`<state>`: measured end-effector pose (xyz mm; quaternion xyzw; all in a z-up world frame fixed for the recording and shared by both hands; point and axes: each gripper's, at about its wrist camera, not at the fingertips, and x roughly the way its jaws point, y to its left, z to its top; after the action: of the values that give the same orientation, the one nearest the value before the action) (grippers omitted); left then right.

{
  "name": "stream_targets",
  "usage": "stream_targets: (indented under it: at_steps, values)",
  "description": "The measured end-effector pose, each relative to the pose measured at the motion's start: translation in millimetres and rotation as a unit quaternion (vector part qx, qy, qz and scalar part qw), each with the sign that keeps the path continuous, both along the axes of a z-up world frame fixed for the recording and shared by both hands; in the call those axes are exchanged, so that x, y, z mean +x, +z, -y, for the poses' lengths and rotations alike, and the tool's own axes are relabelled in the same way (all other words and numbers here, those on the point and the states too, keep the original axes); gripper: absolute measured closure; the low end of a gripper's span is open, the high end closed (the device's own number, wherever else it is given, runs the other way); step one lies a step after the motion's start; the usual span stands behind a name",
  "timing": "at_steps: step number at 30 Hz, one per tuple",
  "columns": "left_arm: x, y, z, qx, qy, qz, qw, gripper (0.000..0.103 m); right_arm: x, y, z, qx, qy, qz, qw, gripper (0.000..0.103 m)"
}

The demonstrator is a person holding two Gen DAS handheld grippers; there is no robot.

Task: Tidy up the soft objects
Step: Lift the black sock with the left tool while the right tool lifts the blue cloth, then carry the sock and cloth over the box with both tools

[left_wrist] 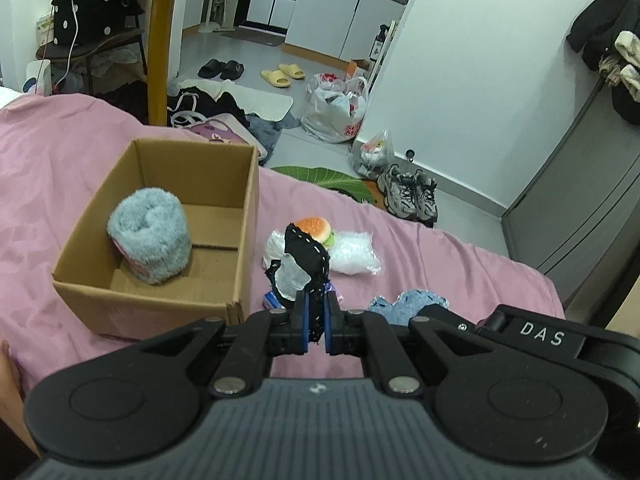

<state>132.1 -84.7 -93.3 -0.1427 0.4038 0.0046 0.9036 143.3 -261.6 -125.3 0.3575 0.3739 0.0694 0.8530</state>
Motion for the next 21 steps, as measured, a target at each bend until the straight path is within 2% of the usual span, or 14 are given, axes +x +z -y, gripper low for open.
stream_targets:
  at_steps: [13, 21]
  values:
    - [3.3, 22.1, -31.1, -0.015, -0.011, 0.026, 0.9995, 0.097, 5.9, 33.2, -27.4, -0.064, 0.040, 0.060, 0.995, 0.090]
    - [10.7, 35.3, -59.6, -0.021, -0.010, 0.043, 0.9988, 0.097, 12.9, 39.9, -47.0, -0.086, 0.049, 0.068, 0.993, 0.090]
